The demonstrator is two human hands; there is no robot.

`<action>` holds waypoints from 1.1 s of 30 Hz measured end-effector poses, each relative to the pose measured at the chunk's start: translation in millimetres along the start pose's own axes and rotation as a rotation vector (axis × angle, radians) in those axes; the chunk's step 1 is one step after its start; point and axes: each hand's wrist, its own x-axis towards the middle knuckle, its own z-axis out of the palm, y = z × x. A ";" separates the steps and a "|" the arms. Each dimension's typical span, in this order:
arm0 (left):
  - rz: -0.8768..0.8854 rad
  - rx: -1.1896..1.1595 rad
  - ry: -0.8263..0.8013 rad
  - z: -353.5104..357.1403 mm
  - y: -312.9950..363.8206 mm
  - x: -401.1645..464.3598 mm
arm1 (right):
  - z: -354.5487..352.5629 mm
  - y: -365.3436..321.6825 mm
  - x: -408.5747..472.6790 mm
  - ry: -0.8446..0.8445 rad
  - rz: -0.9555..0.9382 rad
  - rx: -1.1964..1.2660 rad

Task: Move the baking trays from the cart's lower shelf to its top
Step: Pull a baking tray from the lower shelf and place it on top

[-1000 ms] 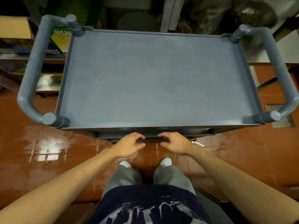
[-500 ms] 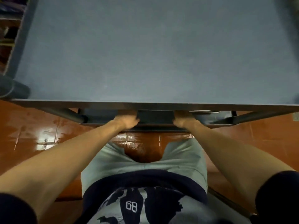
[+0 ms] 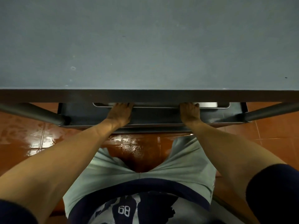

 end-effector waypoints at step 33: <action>0.192 0.265 -0.058 -221.7 61.0 -210.3 | -227.2 18.6 -225.7 0.006 -0.028 0.310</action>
